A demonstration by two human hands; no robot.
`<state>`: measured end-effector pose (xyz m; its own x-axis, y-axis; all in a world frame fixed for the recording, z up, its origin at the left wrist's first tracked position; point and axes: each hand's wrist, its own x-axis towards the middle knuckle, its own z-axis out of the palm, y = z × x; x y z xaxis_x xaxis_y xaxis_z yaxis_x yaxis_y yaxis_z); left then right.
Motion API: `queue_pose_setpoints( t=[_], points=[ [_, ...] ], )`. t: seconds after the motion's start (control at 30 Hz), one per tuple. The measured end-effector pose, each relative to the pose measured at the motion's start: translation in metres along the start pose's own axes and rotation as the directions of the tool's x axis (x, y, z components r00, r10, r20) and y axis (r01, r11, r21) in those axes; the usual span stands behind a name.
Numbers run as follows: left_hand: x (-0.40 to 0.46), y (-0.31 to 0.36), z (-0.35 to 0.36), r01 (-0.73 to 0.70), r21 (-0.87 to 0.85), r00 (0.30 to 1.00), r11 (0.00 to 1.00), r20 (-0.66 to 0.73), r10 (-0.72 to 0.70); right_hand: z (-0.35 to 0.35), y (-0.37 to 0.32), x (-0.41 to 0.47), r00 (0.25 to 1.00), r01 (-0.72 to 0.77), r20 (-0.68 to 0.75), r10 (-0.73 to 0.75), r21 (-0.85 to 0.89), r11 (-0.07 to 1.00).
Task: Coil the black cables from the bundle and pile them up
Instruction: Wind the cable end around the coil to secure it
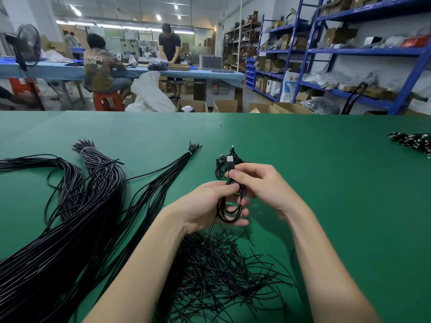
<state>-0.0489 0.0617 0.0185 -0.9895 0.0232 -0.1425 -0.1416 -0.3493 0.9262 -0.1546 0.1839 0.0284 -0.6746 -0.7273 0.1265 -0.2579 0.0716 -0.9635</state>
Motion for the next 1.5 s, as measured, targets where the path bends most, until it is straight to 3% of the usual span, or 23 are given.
queue_pose_setpoints(
  t=[0.07,0.17,0.27,0.33,0.43,0.6,0.77,0.87,0.97,1.03,1.17,1.37,1.5],
  points=[
    [0.004,-0.002,0.002,-0.068,-0.042,0.996,0.997,-0.057,0.066,0.002,-0.003,0.001,0.998,-0.021,-0.068,0.015,-0.095,0.995],
    [0.013,-0.004,-0.002,-0.246,-0.069,0.931,0.967,-0.293,0.216,0.000,-0.009,0.001,0.985,-0.139,-0.135,0.107,-0.254,0.957],
    [0.016,-0.003,-0.007,-0.383,-0.075,0.846,0.920,-0.428,0.317,0.000,-0.014,-0.004,0.954,-0.187,0.124,0.274,-0.470,0.863],
    [0.017,-0.002,-0.007,-0.418,-0.089,0.828,0.904,-0.446,0.339,0.007,-0.011,-0.006,0.915,-0.187,0.246,0.319,-0.442,0.877],
    [0.016,-0.002,-0.006,-0.435,-0.176,0.842,0.883,-0.426,0.330,0.017,-0.006,-0.006,0.928,-0.172,0.265,0.262,-0.319,0.932],
    [0.015,0.000,-0.009,-0.430,-0.214,0.862,0.877,-0.387,0.328,0.013,-0.002,-0.004,0.955,-0.207,0.172,0.241,-0.195,0.959],
    [0.016,-0.001,-0.011,-0.447,-0.045,0.819,0.894,-0.422,0.389,0.018,-0.004,-0.005,0.958,-0.194,0.170,0.231,-0.207,0.959],
    [0.014,0.001,-0.015,-0.405,0.125,0.795,0.906,-0.441,0.416,0.010,-0.010,-0.006,0.961,-0.177,0.141,0.239,-0.350,0.920],
    [0.011,0.000,-0.018,-0.326,0.162,0.835,0.931,-0.412,0.364,0.003,-0.016,-0.008,0.973,-0.124,0.160,0.164,-0.236,0.964],
    [0.011,-0.001,-0.016,-0.273,0.147,0.877,0.951,-0.368,0.308,0.003,-0.018,-0.005,0.994,-0.075,0.071,0.082,-0.103,0.992],
    [0.013,-0.004,-0.007,-0.137,0.108,0.959,0.985,-0.236,0.159,0.017,-0.017,0.001,0.994,0.020,-0.110,-0.029,-0.082,0.996],
    [0.008,-0.003,-0.001,-0.049,0.143,0.992,0.989,-0.112,0.065,0.019,-0.005,0.004,0.983,-0.072,-0.170,0.069,-0.011,0.997],
    [0.006,0.001,0.002,-0.019,0.043,0.998,0.999,-0.057,0.022,0.013,-0.004,0.004,0.976,-0.124,-0.169,0.134,0.069,0.990]
  ],
)
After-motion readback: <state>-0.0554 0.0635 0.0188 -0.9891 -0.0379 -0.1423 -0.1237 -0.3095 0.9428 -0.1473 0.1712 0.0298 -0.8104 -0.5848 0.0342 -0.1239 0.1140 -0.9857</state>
